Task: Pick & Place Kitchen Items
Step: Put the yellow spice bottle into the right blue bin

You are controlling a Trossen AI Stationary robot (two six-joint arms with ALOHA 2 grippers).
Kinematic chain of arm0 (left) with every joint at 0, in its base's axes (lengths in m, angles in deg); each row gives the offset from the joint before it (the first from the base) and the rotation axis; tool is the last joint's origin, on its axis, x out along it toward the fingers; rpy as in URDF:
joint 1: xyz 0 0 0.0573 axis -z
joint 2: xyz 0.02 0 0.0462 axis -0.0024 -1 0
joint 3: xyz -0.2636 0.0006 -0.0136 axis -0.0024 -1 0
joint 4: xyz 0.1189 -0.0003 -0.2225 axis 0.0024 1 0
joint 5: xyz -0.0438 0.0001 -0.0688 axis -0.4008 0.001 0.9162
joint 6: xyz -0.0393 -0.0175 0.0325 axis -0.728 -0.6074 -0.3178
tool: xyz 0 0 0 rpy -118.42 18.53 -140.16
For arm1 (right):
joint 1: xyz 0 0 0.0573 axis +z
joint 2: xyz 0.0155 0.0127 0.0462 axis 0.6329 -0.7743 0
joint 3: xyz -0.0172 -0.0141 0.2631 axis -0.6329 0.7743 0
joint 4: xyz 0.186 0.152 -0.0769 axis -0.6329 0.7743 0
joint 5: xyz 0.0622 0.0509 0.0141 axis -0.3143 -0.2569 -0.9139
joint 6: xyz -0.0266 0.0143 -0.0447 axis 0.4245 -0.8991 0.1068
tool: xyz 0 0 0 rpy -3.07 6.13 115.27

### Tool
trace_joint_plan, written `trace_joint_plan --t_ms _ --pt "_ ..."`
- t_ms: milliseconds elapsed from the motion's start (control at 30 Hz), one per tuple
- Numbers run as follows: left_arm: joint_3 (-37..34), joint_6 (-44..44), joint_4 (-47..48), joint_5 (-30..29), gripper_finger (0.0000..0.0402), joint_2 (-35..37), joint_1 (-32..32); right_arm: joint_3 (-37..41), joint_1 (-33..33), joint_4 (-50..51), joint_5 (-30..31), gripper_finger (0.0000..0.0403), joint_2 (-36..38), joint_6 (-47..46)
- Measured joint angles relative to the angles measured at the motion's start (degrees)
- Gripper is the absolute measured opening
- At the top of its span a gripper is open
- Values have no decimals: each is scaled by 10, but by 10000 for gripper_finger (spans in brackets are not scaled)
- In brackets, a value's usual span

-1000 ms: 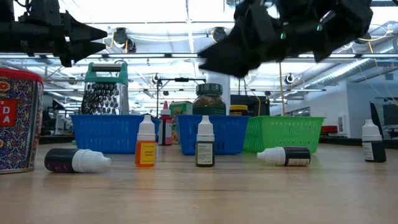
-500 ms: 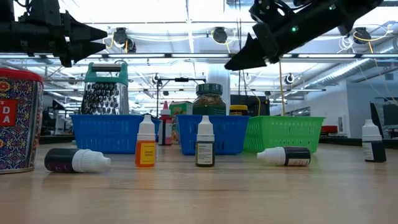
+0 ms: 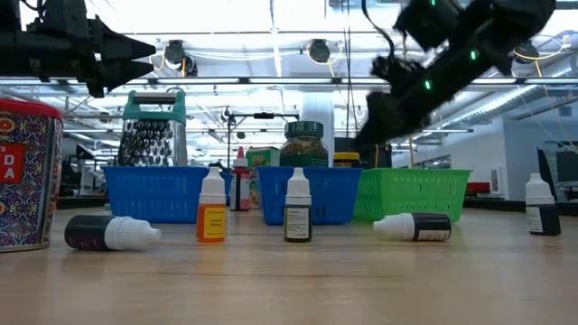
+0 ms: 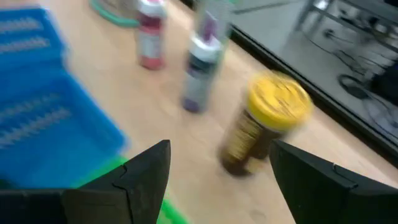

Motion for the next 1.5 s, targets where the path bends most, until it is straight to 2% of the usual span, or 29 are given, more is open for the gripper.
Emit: trace_joint_plan --t_ms 167,333,533,833,967,1133,1500 --pt "0 0 2 0 267 0 0 43 -29 -81 5 267 0 -14" --pt "0 2 2 0 267 0 0 72 -56 -142 -36 267 0 -18" --pt "0 2 2 0 267 0 0 75 -77 -153 -63 267 -9 -25" --pt "0 2 2 0 267 0 0 74 -111 -243 -99 267 -79 -8" --pt "0 2 2 0 267 0 0 74 -127 -268 -103 267 -98 -7" --pt "0 6 2 0 267 0 0 74 -144 -290 -146 267 -98 -11" --pt "0 8 2 -1 267 0 0 74 -148 -302 -144 267 -98 -9"
